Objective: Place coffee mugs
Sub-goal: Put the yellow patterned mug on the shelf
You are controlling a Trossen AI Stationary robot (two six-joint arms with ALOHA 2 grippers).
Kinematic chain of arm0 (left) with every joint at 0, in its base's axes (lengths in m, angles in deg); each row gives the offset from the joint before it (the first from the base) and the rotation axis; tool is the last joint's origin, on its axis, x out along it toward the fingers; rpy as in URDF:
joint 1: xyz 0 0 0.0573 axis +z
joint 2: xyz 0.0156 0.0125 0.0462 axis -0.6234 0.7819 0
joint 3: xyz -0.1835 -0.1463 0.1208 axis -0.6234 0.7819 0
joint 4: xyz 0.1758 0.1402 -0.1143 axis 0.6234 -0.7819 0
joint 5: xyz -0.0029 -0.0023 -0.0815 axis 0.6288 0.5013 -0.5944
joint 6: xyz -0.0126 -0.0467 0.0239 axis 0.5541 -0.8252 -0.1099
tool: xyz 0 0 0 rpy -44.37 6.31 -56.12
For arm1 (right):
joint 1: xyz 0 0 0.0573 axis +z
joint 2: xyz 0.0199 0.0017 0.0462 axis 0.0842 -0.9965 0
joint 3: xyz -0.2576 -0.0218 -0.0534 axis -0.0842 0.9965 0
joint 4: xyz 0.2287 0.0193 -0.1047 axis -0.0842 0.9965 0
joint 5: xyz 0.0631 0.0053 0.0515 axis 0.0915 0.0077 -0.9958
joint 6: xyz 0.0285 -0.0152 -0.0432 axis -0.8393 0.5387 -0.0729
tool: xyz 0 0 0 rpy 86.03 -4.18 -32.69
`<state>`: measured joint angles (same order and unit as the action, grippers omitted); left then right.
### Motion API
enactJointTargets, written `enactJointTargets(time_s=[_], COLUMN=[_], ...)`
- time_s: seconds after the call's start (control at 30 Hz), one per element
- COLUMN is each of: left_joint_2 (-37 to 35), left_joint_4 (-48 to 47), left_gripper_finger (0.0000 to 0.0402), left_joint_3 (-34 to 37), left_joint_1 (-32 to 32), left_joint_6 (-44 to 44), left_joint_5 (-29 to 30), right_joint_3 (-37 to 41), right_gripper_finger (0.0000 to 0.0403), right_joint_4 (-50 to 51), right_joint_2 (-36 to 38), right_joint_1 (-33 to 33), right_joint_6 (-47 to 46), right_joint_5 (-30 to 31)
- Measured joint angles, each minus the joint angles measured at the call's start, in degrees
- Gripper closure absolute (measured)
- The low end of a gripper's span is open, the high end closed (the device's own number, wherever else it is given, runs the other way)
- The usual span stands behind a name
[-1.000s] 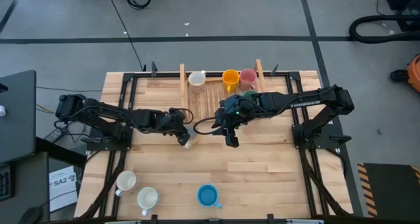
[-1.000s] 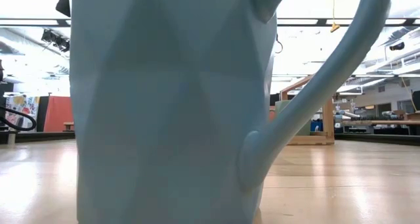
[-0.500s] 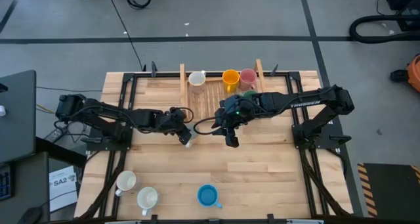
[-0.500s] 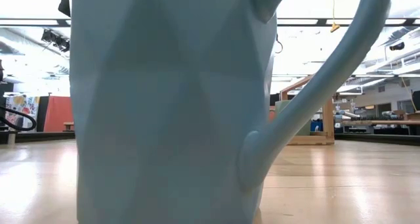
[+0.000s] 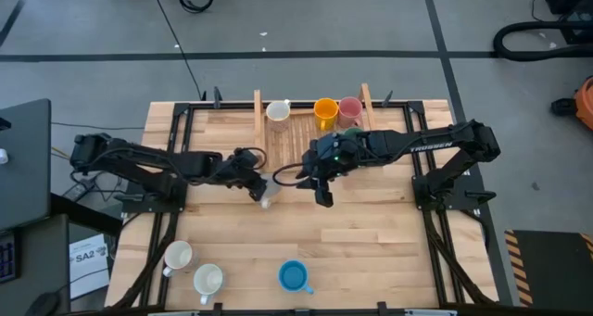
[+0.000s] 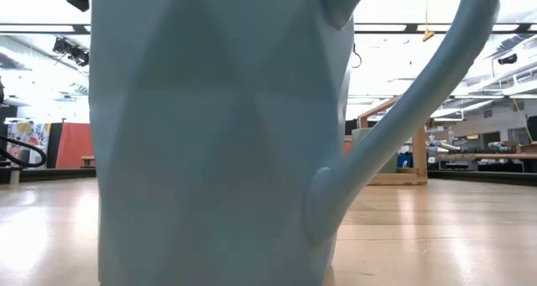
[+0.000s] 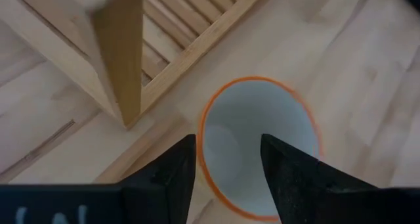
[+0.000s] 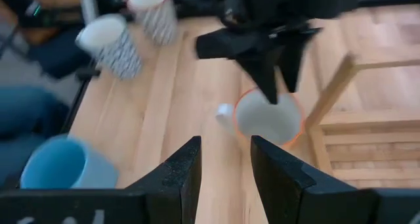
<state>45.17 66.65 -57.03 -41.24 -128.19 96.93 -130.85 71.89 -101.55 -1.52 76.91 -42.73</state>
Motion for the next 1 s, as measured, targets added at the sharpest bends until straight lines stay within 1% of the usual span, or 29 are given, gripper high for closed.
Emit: enactJointTargets(time_s=[0.17, 0.37, 0.47, 0.6, 0.77, 0.9, 1.0], left_joint_2=[-5.04, -10.21, -11.59, -11.87, -11.64, -11.71, -11.73], left_joint_4=[-3.58, -9.8, -11.18, -11.73, -11.72, -11.57, -11.45], left_gripper_finger=[0.0225, 0.0225, 0.0225, 0.0225, 0.0225, 0.0225, 0.0225], left_joint_3=[0.0, 0.0, 0.0, -0.01, 0.0, 0.0, 0.0], left_joint_1=[0.0, -0.08, -0.09, -0.07, -0.07, -0.04, -0.02], left_joint_6=[0.0, 1.51, 1.53, 1.56, 1.64, 1.57, 1.52], left_joint_5=[-0.04, -2.16, -2.66, -2.63, -2.62, -2.44, -2.38], right_joint_3=[0.0, 0.0, 0.0, -0.02, -0.04, -0.13, -0.04], right_gripper_finger=[0.0266, 0.0266, 0.0267, 0.0267, 0.0267, 0.0267, 0.0267], right_joint_4=[-4.59, -10.47, -12.54, -14.49, -17.37, -17.87, -15.81], right_joint_2=[0.02, 0.02, 0.02, 0.02, -0.18, -2.74, -5.8], right_joint_1=[-0.02, -0.02, -0.02, -0.15, -0.61, -0.76, -0.76], right_joint_6=[-5.9, -9.27, -11.04, -12.43, -12.61, -12.55, -12.31], right_joint_5=[4.53, 7.96, 10.06, 11.75, 12.15, 14.49, 15.35])
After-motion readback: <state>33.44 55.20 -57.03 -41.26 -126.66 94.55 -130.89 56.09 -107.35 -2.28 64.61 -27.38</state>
